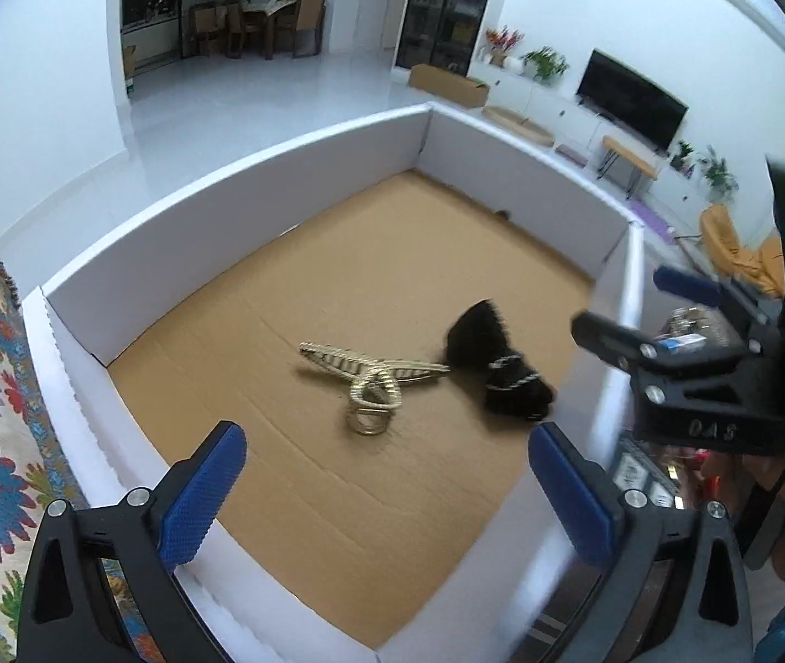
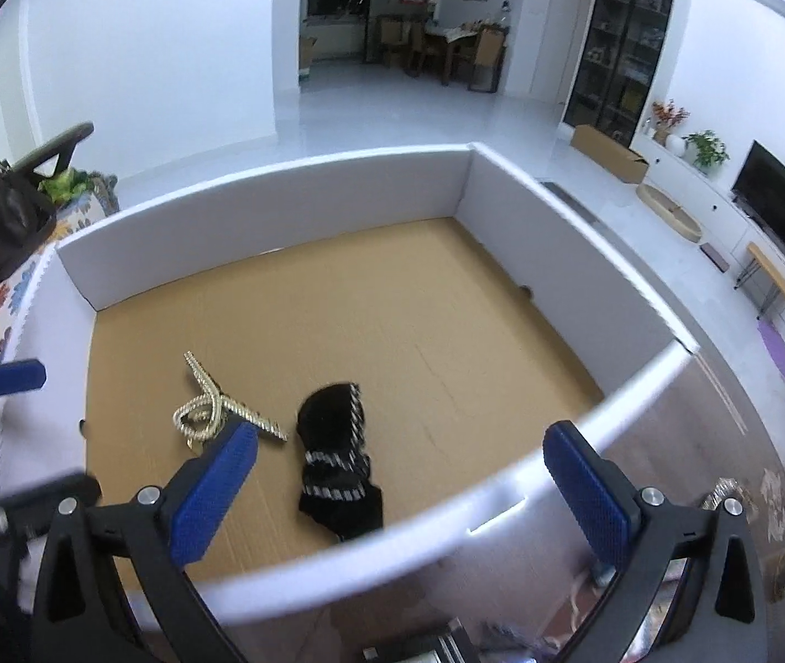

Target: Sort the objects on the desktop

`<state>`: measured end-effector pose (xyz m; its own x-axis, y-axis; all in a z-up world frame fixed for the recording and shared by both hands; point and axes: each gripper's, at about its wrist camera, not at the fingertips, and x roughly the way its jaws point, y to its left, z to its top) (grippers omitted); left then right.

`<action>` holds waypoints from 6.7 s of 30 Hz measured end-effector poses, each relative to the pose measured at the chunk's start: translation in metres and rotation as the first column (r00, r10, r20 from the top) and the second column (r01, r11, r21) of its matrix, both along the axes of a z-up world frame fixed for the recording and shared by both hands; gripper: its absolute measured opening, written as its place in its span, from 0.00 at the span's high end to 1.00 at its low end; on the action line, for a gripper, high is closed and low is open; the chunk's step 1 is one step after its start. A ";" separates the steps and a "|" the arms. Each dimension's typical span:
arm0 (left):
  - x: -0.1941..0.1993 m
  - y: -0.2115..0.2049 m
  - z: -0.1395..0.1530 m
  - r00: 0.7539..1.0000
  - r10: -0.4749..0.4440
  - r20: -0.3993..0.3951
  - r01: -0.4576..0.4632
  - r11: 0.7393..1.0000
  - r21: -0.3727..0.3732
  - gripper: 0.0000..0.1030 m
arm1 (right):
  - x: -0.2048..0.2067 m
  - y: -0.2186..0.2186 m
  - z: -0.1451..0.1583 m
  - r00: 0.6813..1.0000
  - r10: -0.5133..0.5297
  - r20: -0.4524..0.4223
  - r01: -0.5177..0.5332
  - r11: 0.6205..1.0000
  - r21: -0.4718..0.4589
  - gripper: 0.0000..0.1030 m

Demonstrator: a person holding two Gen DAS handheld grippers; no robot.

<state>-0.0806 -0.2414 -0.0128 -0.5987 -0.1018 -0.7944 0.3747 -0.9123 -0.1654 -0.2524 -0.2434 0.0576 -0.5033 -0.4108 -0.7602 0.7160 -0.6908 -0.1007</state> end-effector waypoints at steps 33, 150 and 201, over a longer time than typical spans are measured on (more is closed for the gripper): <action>0.072 0.290 -0.069 0.786 -0.614 0.068 0.617 0.786 -0.037 0.00 | 0.211 0.367 -0.107 0.751 -0.656 0.076 0.657 0.754 0.011 0.00; 0.032 0.290 -0.111 0.866 -0.443 0.231 0.470 0.879 -0.077 0.00 | 0.204 0.362 -0.111 0.746 -0.658 0.101 0.663 0.749 -0.022 0.00; -0.123 0.240 -0.115 0.913 0.205 0.352 -0.209 0.977 -0.027 0.00 | 0.204 0.365 -0.111 0.747 -0.654 0.118 0.663 0.746 -0.059 0.00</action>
<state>-0.2040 -0.0010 -0.1278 -0.2473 -0.1837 -0.9514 0.5909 -0.8067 0.0022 -0.0487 0.1219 -0.0537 -0.6105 -0.0708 -0.7888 0.0821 -0.9963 0.0259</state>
